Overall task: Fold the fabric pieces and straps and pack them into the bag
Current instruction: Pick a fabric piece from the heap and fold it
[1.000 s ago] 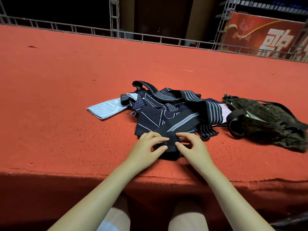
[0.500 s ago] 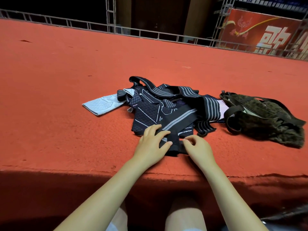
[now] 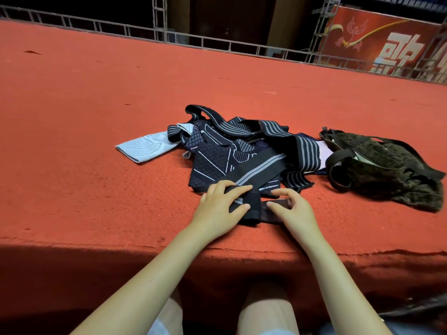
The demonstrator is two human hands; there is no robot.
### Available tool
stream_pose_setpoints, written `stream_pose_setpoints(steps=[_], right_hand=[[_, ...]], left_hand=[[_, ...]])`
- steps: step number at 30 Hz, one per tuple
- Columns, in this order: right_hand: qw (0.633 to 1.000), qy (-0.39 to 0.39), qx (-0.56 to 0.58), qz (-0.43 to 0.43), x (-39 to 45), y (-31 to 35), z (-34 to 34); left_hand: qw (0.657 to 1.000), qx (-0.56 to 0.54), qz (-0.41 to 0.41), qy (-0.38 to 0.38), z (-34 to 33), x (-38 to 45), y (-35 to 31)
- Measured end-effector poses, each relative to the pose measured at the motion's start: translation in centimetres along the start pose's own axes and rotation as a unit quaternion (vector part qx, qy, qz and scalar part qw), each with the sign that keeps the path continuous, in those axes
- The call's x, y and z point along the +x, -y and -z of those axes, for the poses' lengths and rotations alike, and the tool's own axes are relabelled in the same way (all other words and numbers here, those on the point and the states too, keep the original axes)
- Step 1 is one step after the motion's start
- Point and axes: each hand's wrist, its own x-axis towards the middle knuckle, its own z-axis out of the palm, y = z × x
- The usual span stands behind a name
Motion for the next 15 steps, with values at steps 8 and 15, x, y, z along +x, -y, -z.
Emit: stream_pose_setpoints(steps=[8,15], right_hand=[[0.991,0.009,0.122,-0.06,-0.4,0.7,0.2],[0.966,-0.046,0.242,-0.072,-1.0,1.4,-0.6]], left_hand=[[0.999,-0.042,-0.002,-0.009,0.0,0.1,0.1],[0.998,-0.061,-0.002,-0.016,-0.1,0.0,0.2]])
